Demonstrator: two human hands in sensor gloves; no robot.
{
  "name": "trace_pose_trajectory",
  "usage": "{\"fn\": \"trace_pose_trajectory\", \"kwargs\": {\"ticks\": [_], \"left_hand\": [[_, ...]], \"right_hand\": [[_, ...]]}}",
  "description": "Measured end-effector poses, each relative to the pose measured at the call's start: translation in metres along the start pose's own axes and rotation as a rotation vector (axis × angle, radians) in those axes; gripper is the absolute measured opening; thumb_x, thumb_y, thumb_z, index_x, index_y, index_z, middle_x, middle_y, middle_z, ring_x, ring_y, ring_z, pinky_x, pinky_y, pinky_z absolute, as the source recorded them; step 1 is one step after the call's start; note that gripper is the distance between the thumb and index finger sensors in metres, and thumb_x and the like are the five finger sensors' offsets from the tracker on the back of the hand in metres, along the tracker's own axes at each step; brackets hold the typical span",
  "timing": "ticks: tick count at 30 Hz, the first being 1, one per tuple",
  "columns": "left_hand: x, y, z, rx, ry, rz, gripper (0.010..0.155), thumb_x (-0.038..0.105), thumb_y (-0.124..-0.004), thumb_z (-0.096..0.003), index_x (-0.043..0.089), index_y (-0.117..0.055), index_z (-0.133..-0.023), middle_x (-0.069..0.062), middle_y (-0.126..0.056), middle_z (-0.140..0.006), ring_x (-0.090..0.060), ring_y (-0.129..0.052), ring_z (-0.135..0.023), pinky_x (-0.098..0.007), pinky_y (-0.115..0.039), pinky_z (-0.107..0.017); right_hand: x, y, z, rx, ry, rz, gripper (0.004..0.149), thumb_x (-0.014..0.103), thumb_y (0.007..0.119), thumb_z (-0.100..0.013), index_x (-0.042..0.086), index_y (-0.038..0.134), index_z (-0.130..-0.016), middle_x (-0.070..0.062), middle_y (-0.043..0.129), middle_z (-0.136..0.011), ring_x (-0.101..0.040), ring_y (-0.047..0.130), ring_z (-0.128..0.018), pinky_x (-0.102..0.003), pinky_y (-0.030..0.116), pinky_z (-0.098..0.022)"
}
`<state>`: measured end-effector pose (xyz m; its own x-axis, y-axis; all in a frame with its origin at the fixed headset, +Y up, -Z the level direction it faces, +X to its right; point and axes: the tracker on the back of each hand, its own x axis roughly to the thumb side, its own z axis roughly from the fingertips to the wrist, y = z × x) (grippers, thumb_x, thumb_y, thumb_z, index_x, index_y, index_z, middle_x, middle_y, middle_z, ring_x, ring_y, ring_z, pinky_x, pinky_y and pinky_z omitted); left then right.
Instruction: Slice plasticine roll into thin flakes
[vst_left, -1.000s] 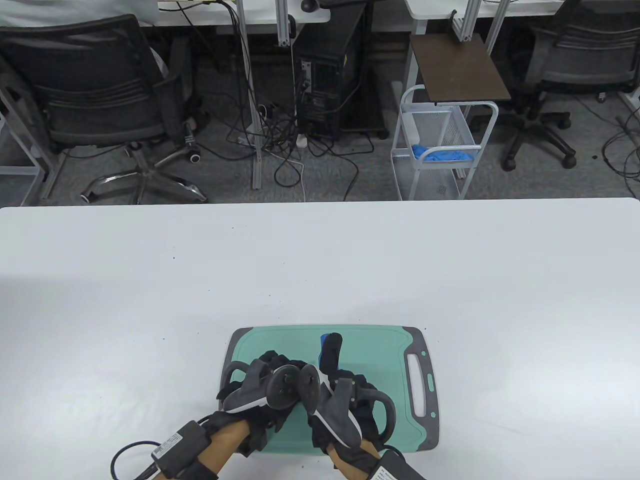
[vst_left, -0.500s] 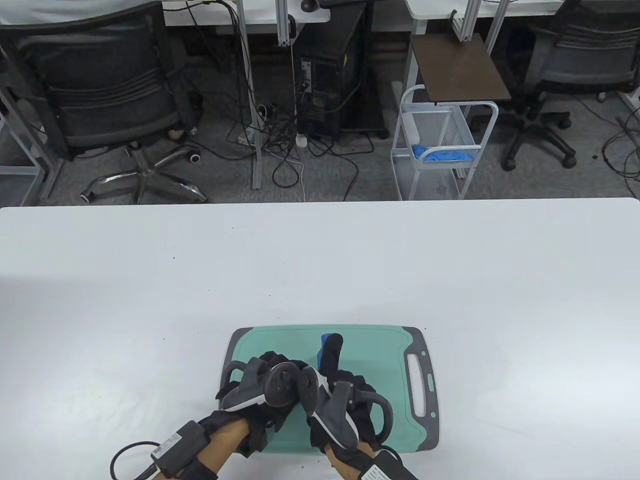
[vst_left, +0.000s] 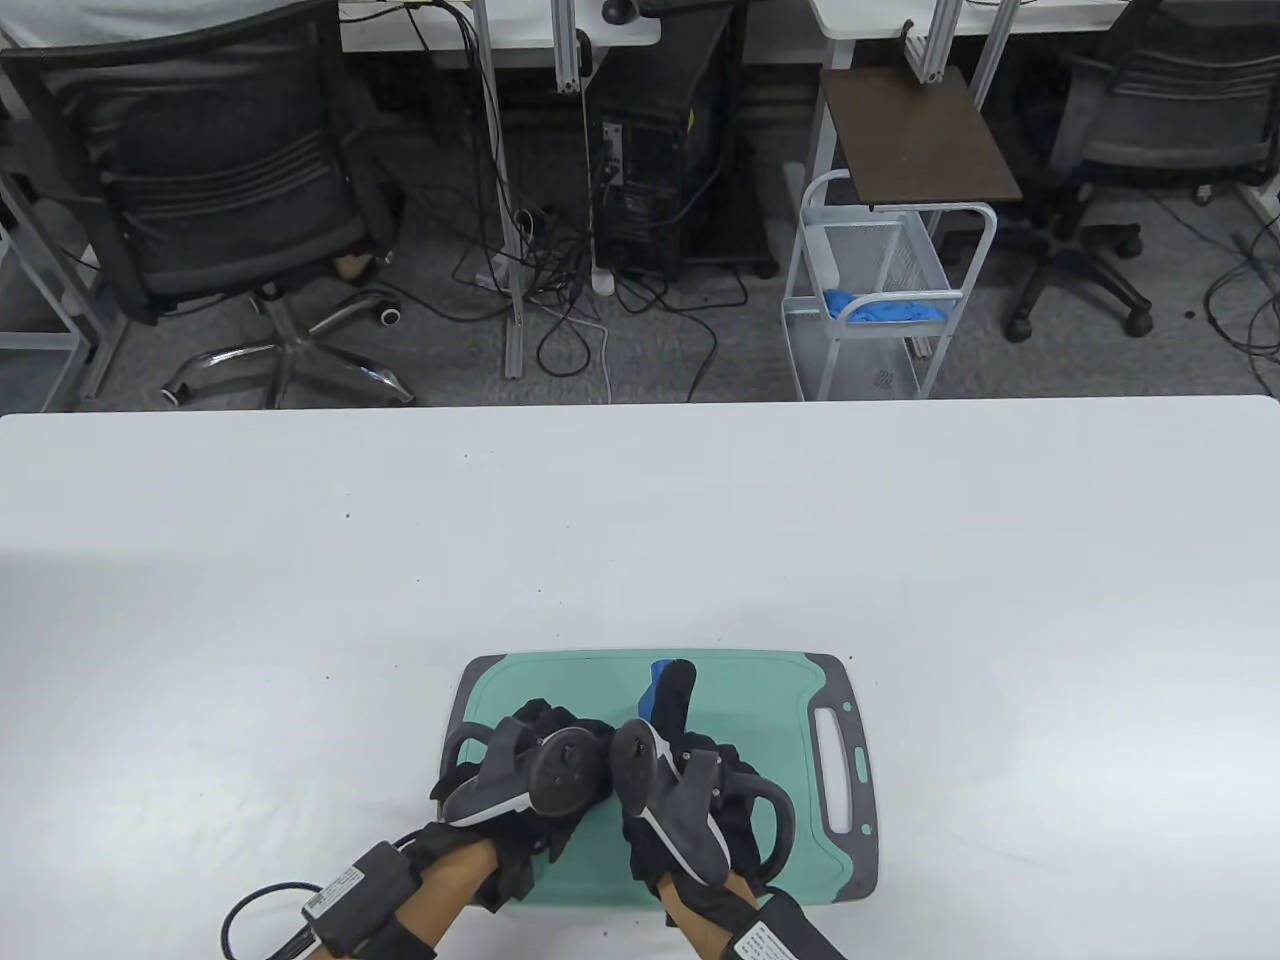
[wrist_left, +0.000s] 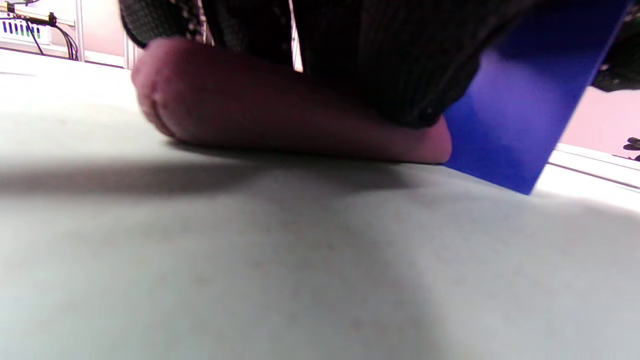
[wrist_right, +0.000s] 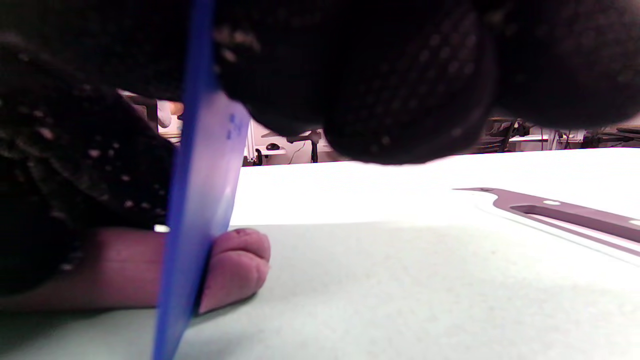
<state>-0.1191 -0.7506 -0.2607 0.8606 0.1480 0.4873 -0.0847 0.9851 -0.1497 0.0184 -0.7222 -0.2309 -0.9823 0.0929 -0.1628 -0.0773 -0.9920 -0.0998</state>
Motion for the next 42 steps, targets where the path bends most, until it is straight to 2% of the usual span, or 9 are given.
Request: {"fn": "trace_pose_trajectory", "kwargs": {"ticks": [6,9,14,29,42], "left_hand": [[0.003,-0.001,0.001,0.006,0.003,-0.056,0.056,0.047,-0.09,-0.0343,0.044,-0.077,-0.088,0.014,-0.089,-0.095,-0.027,-0.091,-0.089,-0.057,-0.067,-0.074],[0.002,0.0,0.001,0.017,0.003,-0.056,0.058,0.048,-0.091,-0.0341,0.043,-0.075,-0.09,0.014,-0.092,-0.093,-0.027,-0.092,-0.088,-0.056,-0.067,-0.074],[-0.002,0.001,0.001,0.008,0.009,-0.023,0.055,0.048,-0.091,-0.0334,0.04,-0.08,-0.087,0.012,-0.093,-0.092,-0.027,-0.093,-0.087,-0.057,-0.068,-0.074],[-0.008,0.001,0.002,0.016,0.01,-0.014,0.051,0.049,-0.09,-0.0338,0.042,-0.085,-0.084,0.011,-0.097,-0.088,-0.028,-0.094,-0.086,-0.057,-0.068,-0.074],[-0.008,0.001,0.001,0.007,0.012,-0.01,0.05,0.05,-0.089,-0.0345,0.042,-0.085,-0.083,0.011,-0.095,-0.089,-0.027,-0.093,-0.087,-0.056,-0.068,-0.074]], "right_hand": [[-0.006,-0.009,0.001,0.016,0.013,-0.046,0.081,0.041,0.084,-0.041,0.02,0.036,-0.103,-0.001,0.097,-0.035,-0.029,0.101,-0.025,-0.049,0.086,-0.021],[-0.007,-0.017,0.002,0.005,0.019,-0.064,0.081,0.041,0.084,-0.041,0.02,0.036,-0.103,-0.001,0.098,-0.036,-0.029,0.101,-0.026,-0.05,0.086,-0.021],[-0.005,-0.025,0.004,0.014,0.02,-0.079,0.081,0.041,0.084,-0.041,0.019,0.036,-0.104,-0.001,0.098,-0.035,-0.029,0.101,-0.026,-0.05,0.086,-0.021],[0.011,-0.027,0.013,0.065,-0.018,-0.031,0.081,0.041,0.084,-0.042,0.017,0.037,-0.104,-0.002,0.098,-0.035,-0.029,0.101,-0.025,-0.05,0.086,-0.02],[0.019,-0.024,0.015,0.045,-0.034,0.016,0.081,0.041,0.084,-0.042,0.016,0.036,-0.104,-0.002,0.098,-0.035,-0.029,0.101,-0.025,-0.05,0.086,-0.02]]}}
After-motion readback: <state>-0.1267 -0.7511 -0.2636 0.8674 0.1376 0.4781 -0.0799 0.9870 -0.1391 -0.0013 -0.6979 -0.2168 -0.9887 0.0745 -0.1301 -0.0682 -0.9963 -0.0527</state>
